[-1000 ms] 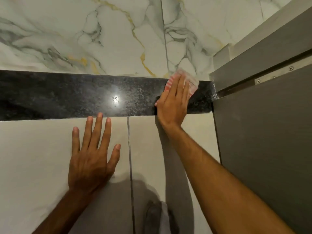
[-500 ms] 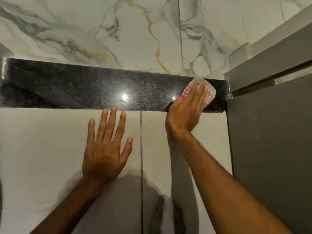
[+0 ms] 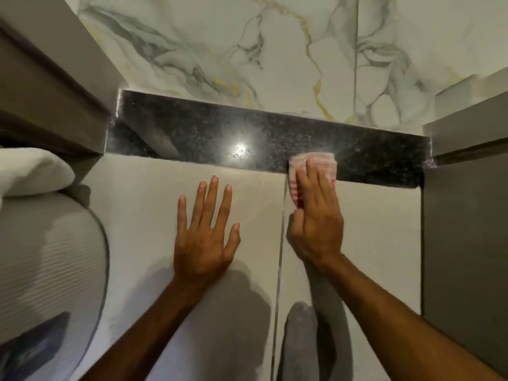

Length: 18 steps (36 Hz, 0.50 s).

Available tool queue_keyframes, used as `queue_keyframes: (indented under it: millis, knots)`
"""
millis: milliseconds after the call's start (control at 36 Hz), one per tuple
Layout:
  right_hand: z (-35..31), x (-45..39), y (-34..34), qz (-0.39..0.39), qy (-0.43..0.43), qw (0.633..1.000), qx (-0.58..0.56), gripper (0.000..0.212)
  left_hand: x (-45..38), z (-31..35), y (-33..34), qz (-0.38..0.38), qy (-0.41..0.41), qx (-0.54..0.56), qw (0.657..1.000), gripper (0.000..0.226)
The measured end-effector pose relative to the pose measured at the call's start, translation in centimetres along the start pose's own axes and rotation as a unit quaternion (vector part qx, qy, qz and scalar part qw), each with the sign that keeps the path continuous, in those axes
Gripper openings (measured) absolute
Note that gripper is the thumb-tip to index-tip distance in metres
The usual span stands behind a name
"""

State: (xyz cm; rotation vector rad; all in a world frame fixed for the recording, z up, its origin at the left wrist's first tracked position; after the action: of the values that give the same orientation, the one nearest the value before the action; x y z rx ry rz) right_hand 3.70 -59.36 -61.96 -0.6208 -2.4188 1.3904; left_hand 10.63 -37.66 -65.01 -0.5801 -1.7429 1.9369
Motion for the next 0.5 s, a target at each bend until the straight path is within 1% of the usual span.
queue_keyframes:
  millis: [83,139,167,194,250,306,333,361,417,472,500]
  knots:
    - [-4.2,-5.1,2.1,0.109,0.111,0.986,0.056,0.071,0.4,-0.1,0.0,0.032,-0.022,-0.015,0.999,0.067]
    - [-7.7,-7.9,4.4,0.122,0.140,0.978,0.091,0.073,0.8,-0.9,0.2,0.043,-0.048,-0.034,0.997,0.063]
    - [-9.4,-8.5,5.4,0.105,0.129,0.981,0.102,0.074,1.2,-1.4,0.1,0.045,-0.060,-0.044,0.996,0.061]
    - [-10.8,-8.4,6.3,0.075,0.094,0.987,0.109,0.073,1.6,-2.1,0.0,0.041,-0.071,-0.050,0.995,0.061]
    - [-12.3,-6.7,7.4,0.007,-0.021,0.995,0.102,0.071,2.7,-3.5,-0.4,0.016,-0.099,-0.036,0.994,0.062]
    - [-11.9,-3.7,7.1,-0.058,-0.133,0.986,0.084,0.074,3.4,-4.9,-1.0,-0.001,-0.117,-0.026,0.993,0.063]
    - [-11.1,-2.0,6.5,-0.085,-0.171,0.978,0.085,0.076,3.8,-5.4,-1.1,-0.004,-0.126,-0.026,0.992,0.063]
    - [-10.0,-0.3,5.8,-0.108,-0.190,0.971,0.092,0.078,4.0,-5.8,-1.2,-0.003,-0.134,-0.028,0.991,0.064]
    - [-7.2,1.9,4.0,-0.128,-0.195,0.966,0.112,0.079,3.9,-5.9,-1.3,-0.002,-0.145,-0.031,0.989,0.065]
    - [-5.4,2.1,2.5,-0.120,-0.169,0.970,0.126,0.079,3.6,-5.6,-1.3,-0.011,-0.157,-0.024,0.987,0.067]
    - [-5.2,1.4,2.1,-0.106,-0.143,0.975,0.133,0.078,3.5,-5.5,-1.2,-0.014,-0.161,-0.021,0.987,0.068]
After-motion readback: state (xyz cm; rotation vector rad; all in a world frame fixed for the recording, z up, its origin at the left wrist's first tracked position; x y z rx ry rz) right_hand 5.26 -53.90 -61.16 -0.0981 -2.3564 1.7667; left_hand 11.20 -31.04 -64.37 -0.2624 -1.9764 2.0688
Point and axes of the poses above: each hand's wrist, its own x-axis away from the middle knuckle, its own y-axis out of the palm, z = x × y, the point moved 1 cm from there along -x, towards the middle knuckle, and after that the axes turned 4 degrees about -x, right-handed, at the moved point
